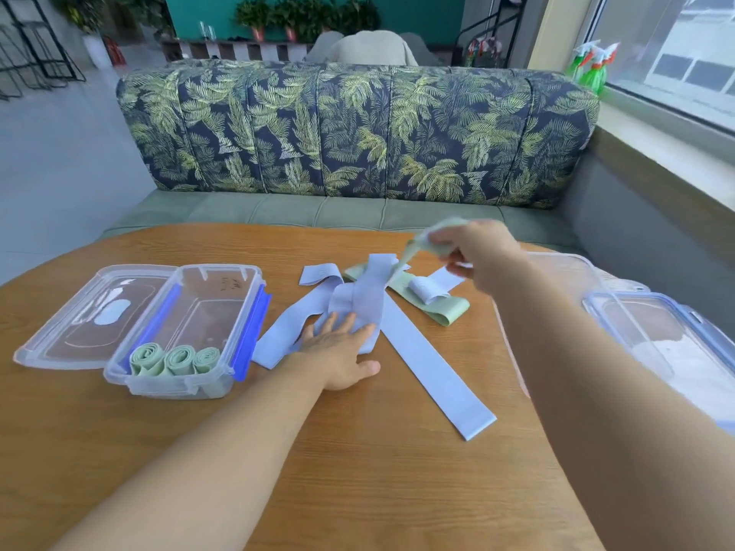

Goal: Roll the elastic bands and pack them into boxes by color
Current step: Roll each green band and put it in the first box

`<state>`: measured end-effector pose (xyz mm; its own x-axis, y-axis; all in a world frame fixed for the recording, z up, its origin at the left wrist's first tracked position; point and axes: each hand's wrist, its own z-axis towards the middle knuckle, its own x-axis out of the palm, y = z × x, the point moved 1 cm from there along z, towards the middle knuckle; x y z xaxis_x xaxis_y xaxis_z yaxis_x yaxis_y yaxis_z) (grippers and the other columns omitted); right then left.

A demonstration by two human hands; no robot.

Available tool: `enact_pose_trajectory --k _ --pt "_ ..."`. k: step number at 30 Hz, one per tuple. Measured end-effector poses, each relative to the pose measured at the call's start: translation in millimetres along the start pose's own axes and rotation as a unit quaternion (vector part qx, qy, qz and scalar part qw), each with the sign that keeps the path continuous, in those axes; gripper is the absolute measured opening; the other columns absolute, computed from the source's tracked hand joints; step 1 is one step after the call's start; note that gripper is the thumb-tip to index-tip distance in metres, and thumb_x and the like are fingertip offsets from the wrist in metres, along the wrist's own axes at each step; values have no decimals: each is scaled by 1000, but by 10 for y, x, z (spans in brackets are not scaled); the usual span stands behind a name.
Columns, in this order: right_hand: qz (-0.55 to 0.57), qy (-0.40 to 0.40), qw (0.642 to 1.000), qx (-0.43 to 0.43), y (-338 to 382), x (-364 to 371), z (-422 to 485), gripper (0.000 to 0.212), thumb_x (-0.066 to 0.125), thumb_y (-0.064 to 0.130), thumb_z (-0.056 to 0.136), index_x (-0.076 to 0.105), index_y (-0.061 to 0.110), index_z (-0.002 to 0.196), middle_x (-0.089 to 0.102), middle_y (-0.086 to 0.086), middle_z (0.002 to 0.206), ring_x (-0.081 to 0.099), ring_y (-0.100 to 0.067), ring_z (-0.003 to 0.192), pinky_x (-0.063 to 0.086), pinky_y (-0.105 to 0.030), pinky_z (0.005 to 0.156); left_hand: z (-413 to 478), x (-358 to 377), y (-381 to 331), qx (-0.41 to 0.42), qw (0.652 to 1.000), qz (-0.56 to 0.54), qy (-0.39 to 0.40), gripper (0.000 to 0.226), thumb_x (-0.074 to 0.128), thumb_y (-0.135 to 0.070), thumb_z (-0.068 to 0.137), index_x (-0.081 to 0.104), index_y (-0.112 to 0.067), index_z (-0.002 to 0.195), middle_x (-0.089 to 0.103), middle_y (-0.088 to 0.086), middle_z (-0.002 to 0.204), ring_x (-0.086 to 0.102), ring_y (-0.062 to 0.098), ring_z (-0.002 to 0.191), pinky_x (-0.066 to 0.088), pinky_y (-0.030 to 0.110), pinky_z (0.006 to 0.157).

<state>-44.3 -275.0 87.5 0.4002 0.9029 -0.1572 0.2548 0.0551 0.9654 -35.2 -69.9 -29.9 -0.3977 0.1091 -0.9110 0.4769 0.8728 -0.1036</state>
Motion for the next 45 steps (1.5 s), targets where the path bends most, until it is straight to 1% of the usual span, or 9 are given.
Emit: enact_pose_trajectory --k 6,11,15,18,22,27,31,37,45 --pt "104 51 991 -70 698 15 -291 15 69 19 85 61 18 98 62 4 73 59 -8 61 42 -27 67 -155 -156 58 4 997 13 -71 82 47 -58 92 2 -31 155 -6 0 163 -8 21 150 7 46 118" --pt "109 69 988 -84 767 58 -609 17 71 19 85 60 17 99 62 0 83 53 -10 64 40 -28 68 -413 -479 -19 29 977 -97 -189 80 59 -57 87 24 -26 151 25 -4 157 23 17 144 26 38 110" --pt "111 78 988 -73 686 101 -876 14 74 20 84 61 19 91 60 1 80 52 -11 67 40 -28 69 -633 -774 -237 82 880 -411 -222 92 78 -42 77 28 -22 152 35 -2 153 32 15 141 31 29 108" --pt "111 88 988 -62 641 130 -1080 16 74 23 84 61 20 93 63 3 79 57 -10 68 40 -27 69 -777 -913 -426 144 798 -528 -252 78 86 -24 70 46 -20 136 55 0 138 49 12 128 40 27 100" --pt "109 93 988 -55 609 122 -1329 14 72 30 86 63 20 83 64 3 72 58 -11 64 41 -28 72 -936 -975 -459 107 764 -540 -337 23 65 -28 74 60 -16 93 69 6 93 61 21 80 52 50 80" --pt "114 123 984 -58 609 64 -1524 26 62 41 93 64 19 77 64 3 59 61 -13 64 44 -30 75 -1086 -900 -378 81 752 -556 -345 27 55 -31 72 63 -9 84 70 17 87 57 19 72 53 52 77" --pt "147 114 981 -60 630 84 -1631 19 63 23 94 63 15 78 62 -2 60 59 -12 58 45 -24 65 -1285 -867 -442 120 750 -583 -287 8 64 -16 87 68 -9 87 71 5 78 61 17 72 53 40 74" --pt "188 103 976 -37 576 77 -1606 12 58 21 97 61 17 86 71 0 64 64 -10 68 45 -24 70 -1375 -393 -554 129 776 -618 9 13 62 -12 92 68 -19 102 72 -3 95 67 13 88 54 26 75" --pt "113 64 989 69 -52 186 -1289 11 52 13 97 56 14 87 70 -5 83 63 -11 68 39 -25 63 -1131 124 -516 48 791 -597 123 22 60 -7 93 62 -15 113 71 3 103 68 17 95 55 31 85"
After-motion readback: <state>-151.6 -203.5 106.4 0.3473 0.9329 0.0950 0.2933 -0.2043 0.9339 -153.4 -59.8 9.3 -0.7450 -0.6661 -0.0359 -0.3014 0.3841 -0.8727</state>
